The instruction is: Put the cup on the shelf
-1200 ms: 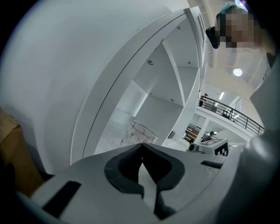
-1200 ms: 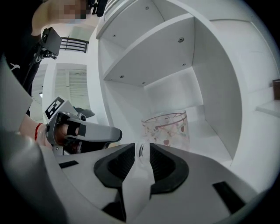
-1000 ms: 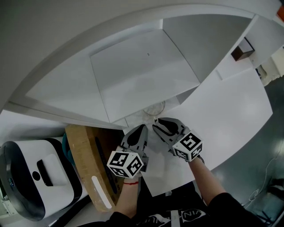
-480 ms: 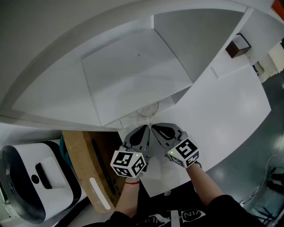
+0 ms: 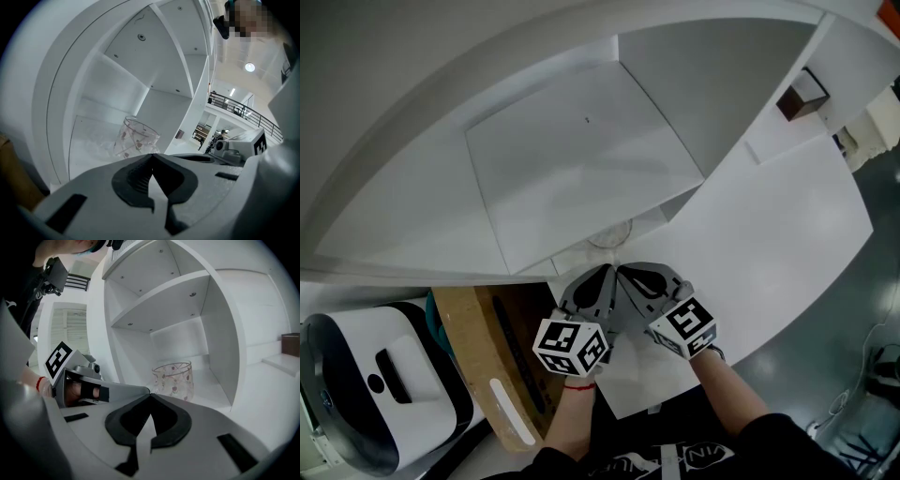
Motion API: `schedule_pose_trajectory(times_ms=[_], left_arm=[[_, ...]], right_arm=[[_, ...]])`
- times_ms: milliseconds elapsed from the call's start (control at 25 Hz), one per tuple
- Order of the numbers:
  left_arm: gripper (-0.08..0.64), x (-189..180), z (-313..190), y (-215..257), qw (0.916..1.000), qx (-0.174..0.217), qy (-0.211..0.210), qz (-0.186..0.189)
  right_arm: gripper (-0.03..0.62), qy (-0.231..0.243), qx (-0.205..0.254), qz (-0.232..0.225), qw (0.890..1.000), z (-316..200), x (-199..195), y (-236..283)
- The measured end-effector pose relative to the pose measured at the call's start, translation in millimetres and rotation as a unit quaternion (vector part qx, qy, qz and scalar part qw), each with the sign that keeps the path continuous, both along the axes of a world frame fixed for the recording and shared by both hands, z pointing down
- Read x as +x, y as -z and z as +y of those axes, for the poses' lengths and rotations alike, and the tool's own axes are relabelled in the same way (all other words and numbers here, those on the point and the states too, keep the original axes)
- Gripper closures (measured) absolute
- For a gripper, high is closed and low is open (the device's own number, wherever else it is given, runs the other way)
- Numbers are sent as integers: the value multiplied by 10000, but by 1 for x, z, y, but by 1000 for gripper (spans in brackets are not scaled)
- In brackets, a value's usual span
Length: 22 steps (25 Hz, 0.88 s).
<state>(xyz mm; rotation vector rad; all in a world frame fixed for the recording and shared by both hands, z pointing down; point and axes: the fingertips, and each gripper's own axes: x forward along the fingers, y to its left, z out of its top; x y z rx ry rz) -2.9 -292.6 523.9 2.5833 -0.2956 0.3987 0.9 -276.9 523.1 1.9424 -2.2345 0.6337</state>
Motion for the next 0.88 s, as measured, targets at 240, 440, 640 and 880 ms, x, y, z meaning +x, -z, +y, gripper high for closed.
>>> schedule_pose_trajectory(times_ms=[240,440,640,880], left_arm=[[554,7,-2,0,9996,217,-159,-74],[554,11,-6,0,9993,305,-180,-98],[554,15,-15,-1,9995,293,-91,-101],[554,19,-24,-1,9996,266,42,-111]], right_arm=[[589,-55,10,-43,10000,-3,6,-1],[589,-94,55,-131,9999,-8,11,0],[589,-100,1,-154,9998,-15,15,-2],[589,-148,91,-153,9997,-25,21,-1]])
